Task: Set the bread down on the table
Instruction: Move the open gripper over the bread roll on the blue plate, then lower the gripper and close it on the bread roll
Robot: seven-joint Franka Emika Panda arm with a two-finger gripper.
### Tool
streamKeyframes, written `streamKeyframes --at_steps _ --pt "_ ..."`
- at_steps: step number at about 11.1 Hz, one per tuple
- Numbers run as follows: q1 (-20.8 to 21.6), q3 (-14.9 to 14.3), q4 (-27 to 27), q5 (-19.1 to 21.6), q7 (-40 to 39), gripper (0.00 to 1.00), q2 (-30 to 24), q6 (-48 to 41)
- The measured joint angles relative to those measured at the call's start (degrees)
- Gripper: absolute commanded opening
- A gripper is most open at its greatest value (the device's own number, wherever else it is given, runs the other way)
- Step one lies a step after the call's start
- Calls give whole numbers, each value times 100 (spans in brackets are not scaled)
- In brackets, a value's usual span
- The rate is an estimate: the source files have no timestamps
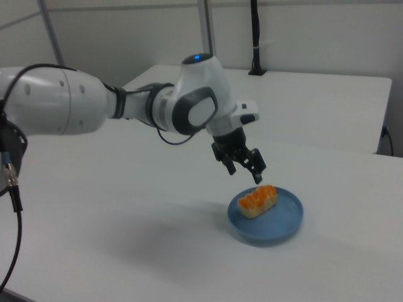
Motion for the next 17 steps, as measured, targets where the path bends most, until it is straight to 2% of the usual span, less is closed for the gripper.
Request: streamKeyframes --at_steps 2,4,7,8,13,17 --pt "-51 -5 -10 5 2 86 287 416" --pt "-56 -4 -77 27 39 80 508 842" --pt "-89 -16 -153 28 42 40 583 937" --pt "-100 -22 -160 28 41 32 583 937" --pt "-241 -34 -149 28 -254 30 448 889" --pt "-297 -54 -292 29 -1434 32 -503 -722"
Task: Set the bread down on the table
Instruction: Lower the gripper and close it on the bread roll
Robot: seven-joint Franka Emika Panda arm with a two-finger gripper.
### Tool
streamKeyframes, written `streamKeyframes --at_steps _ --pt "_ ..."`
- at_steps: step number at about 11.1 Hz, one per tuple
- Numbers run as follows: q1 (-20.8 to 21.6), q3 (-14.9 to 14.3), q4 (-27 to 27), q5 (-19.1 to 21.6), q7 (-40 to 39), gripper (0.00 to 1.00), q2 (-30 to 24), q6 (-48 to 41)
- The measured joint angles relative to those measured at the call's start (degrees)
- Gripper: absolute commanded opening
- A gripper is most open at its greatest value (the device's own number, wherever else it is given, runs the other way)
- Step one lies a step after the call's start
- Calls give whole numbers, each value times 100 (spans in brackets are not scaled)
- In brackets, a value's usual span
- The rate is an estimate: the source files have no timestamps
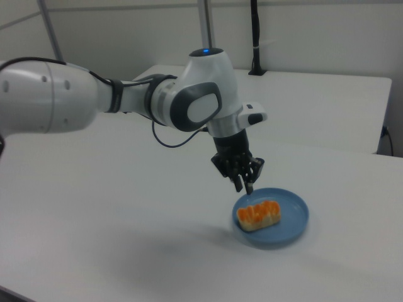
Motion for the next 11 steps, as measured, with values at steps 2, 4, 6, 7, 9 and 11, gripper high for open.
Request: streamKeyframes --at_steps 2,4,6,7,9,11 --pt "-4 -143 -658 0 -731 100 -518 -127" --pt "-13 -369 -1016 292 -895 100 -745 -4" --pt "-25 -449 -1078 862 -140 100 -653 790" --pt "-28 -452 -1108 949 543 100 -530 1146" --pt "-28 -450 -1135 959 1431 100 -196 1612" --pt "-24 -444 -1141 967 1893 100 125 1998"
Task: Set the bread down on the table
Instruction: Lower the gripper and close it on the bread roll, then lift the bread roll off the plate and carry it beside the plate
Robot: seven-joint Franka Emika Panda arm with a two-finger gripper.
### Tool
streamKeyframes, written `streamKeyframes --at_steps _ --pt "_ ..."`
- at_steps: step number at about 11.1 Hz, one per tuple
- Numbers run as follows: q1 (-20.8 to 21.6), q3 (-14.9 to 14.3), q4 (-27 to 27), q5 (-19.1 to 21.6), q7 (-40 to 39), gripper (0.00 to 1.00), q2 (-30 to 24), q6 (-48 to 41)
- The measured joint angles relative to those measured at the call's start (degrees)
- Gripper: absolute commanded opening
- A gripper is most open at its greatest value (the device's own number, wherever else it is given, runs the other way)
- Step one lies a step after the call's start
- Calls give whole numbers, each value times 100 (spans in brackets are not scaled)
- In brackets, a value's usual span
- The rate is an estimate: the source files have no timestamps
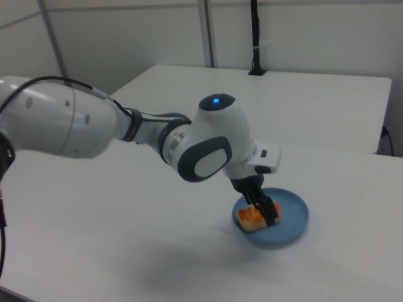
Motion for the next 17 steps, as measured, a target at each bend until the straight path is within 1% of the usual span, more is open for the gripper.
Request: streamKeyframes --at_steps 2,3,4,5,7,8,13,14,15,17 --pt "52 33 -2 0 507 100 313 574" --pt "111 37 -1 0 626 100 441 724" --pt "173 38 6 0 726 98 508 804" --pt "227 41 7 0 866 78 534 908" --pt "305 43 4 0 1018 9 601 1114" --pt "313 43 4 0 1019 0 627 1144" --pt "306 30 21 0 969 0 632 1150" --pt "289 22 26 -1 760 0 605 1140" --pt "242 8 38 -1 284 0 487 793" --pt "152 -102 21 5 -878 0 -61 -474"
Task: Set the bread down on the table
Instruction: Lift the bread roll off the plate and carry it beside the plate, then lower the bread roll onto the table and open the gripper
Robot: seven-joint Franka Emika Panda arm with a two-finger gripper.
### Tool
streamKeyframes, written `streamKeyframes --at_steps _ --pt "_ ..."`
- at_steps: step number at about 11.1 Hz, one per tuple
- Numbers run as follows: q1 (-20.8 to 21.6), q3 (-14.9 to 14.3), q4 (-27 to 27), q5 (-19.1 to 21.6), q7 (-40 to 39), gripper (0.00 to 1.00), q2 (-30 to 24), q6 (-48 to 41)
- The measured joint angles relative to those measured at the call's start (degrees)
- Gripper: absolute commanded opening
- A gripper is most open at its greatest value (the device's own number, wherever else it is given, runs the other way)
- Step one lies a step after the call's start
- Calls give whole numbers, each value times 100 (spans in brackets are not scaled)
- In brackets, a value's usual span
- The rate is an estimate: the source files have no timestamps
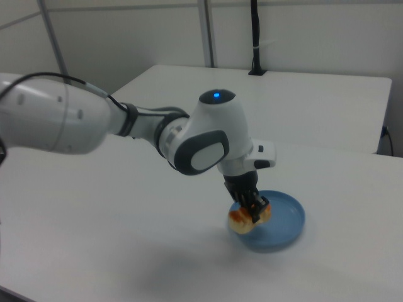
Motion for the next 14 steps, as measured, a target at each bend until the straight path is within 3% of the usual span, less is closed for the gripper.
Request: streamKeyframes --at_steps 3,5,6,8,14 --pt "-1 -249 -689 0 -1391 0 -708 -526" --pt "-3 -419 -1076 -3 -2046 0 -814 -534" --pt "-7 -501 -1196 -32 -2485 7 -811 -611" --pt "-30 -766 -1416 -44 -3204 100 -809 -668" --pt "17 -774 -1252 -44 -3281 100 -886 -717"
